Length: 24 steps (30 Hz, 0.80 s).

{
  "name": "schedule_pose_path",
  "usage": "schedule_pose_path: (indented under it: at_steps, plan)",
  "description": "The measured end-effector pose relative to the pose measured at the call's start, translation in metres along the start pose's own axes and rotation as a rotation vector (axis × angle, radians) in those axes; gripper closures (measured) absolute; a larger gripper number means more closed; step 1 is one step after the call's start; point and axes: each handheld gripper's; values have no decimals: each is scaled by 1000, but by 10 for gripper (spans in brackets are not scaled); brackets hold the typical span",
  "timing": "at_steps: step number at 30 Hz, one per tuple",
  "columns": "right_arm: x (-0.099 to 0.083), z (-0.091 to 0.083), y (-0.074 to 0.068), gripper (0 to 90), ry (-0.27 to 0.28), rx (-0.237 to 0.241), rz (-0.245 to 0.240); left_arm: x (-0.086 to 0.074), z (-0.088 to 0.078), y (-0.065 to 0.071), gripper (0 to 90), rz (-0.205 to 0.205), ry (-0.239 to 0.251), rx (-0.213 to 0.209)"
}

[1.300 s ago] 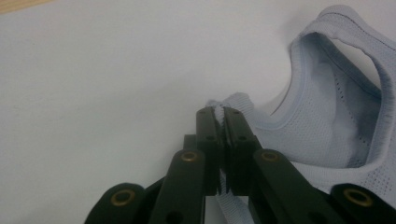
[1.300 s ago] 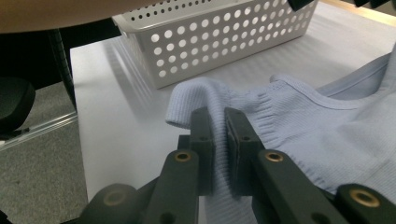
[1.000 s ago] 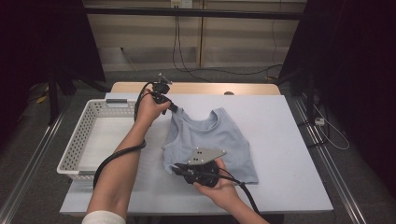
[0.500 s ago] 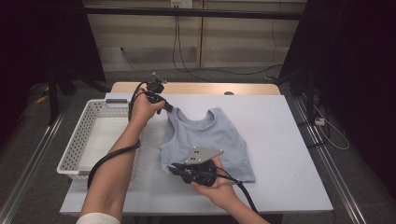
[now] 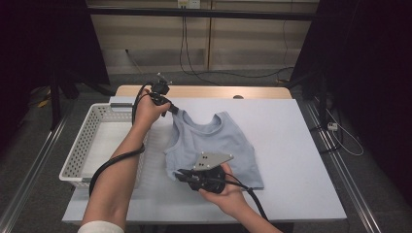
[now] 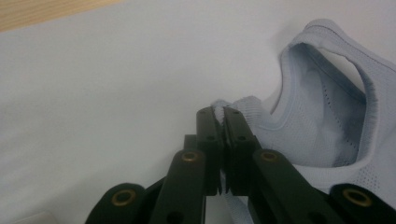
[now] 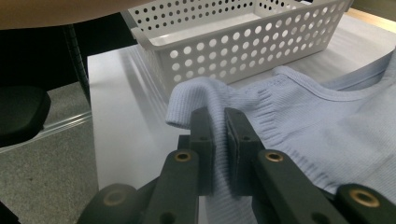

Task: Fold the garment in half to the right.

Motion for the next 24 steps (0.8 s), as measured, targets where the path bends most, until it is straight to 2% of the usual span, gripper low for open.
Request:
schedule_pose_path:
  at_steps: [24]
  plan:
    - [12, -1, -3, 837, 20, 8, -30, 0, -26, -12, 869, -22, 4, 22]
Point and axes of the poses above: each handheld gripper's, and its own axes: z roughly forward along the jaws, x roughly out of its top, y roughly to its right, and after that the axes turned 8 degrees about -z, right-handed
